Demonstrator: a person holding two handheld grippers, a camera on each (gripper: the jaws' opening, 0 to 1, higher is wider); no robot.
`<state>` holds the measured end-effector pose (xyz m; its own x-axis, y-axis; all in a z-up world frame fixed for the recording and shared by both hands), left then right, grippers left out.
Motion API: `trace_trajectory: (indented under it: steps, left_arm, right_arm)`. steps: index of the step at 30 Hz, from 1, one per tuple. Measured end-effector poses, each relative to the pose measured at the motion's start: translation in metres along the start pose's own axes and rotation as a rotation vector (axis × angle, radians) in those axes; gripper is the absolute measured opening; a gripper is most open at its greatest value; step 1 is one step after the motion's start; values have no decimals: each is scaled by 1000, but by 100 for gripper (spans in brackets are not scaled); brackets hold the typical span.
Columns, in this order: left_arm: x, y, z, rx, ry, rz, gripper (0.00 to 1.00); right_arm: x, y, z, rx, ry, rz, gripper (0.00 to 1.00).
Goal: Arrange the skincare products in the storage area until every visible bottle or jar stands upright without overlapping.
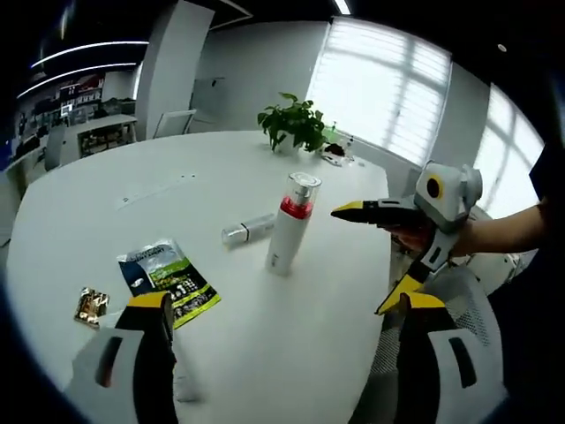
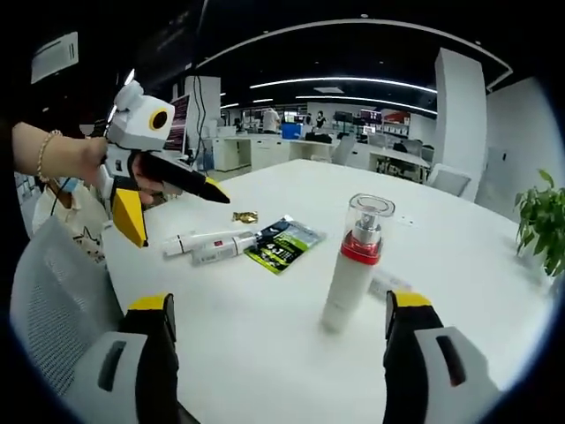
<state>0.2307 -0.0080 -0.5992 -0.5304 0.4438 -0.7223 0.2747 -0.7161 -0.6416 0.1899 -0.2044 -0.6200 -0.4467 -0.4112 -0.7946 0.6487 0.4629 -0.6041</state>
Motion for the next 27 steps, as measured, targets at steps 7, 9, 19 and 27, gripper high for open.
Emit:
trace_trajectory:
  steps: [7, 9, 19, 27]
  left_arm:
    - [33, -20, 7, -47, -59, 13, 99]
    - [42, -26, 6, -55, -73, 14, 99]
    - [82, -66, 7, -147, -183, 42, 99]
    - [100, -91, 7, -209, -223, 66, 99]
  right_arm:
    - [-1, -1, -10, -6, 0, 6, 100]
    - [-1, -2, -12, -9, 10, 13, 100]
    - [-3, -5, -24, -32, 3, 18, 99]
    - [1, -8, -28, -41, -5, 2, 99]
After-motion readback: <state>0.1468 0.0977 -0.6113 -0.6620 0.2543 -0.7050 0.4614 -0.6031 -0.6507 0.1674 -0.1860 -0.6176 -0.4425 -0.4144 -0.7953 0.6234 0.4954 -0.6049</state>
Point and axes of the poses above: the point that each gripper's makers call its tool centre point, and the gripper's own axes: y roughly forward along the fingers, z roughly to its right, x roughly out of its underside, the point moved 7 cm from there along -y, roughly backward along the fingers, and after that the axes turned 12 degrees about -z, right-handed, at the moved point
